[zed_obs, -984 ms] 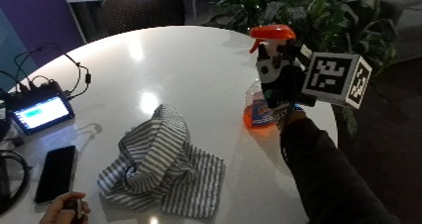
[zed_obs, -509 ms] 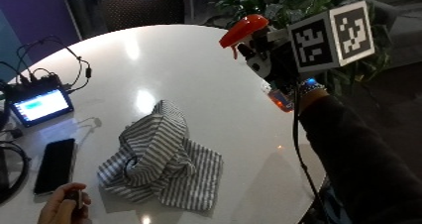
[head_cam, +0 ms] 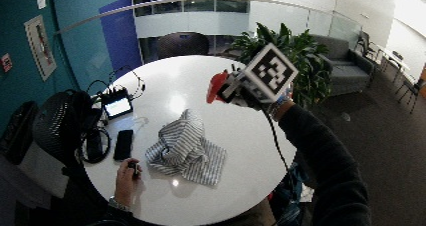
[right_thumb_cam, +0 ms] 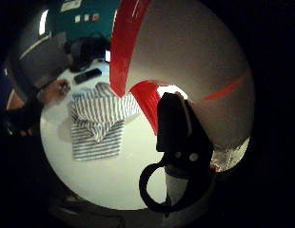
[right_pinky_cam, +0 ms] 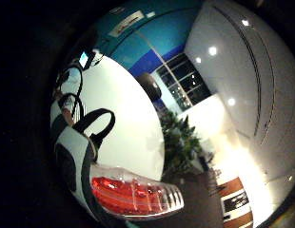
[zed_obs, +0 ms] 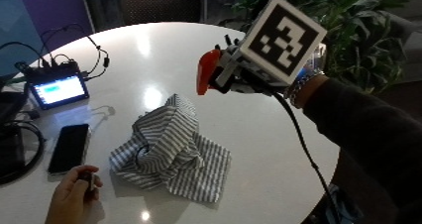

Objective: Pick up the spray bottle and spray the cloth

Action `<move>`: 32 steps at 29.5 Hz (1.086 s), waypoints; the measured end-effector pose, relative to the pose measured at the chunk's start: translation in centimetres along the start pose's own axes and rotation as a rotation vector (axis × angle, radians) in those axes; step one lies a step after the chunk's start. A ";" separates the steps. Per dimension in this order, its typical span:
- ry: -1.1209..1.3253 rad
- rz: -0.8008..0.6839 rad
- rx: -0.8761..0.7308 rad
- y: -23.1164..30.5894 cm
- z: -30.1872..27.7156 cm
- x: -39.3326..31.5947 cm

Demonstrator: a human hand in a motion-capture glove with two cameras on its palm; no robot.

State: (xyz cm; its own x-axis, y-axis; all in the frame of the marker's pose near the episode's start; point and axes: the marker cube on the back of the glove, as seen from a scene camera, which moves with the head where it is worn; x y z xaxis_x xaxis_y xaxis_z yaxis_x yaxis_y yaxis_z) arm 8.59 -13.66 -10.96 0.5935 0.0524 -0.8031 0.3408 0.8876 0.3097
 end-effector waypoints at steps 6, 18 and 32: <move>0.050 -0.195 0.053 -2.6 -0.5 -4.3; 0.074 -0.422 -0.139 1.2 1.7 -11.2; 0.033 -0.269 -0.071 0.0 0.1 -8.8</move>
State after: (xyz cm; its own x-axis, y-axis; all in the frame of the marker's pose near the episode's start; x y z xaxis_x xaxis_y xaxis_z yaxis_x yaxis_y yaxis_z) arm 3.49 -14.18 -3.84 0.4642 -0.1757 -0.8681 0.4304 0.9014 0.0477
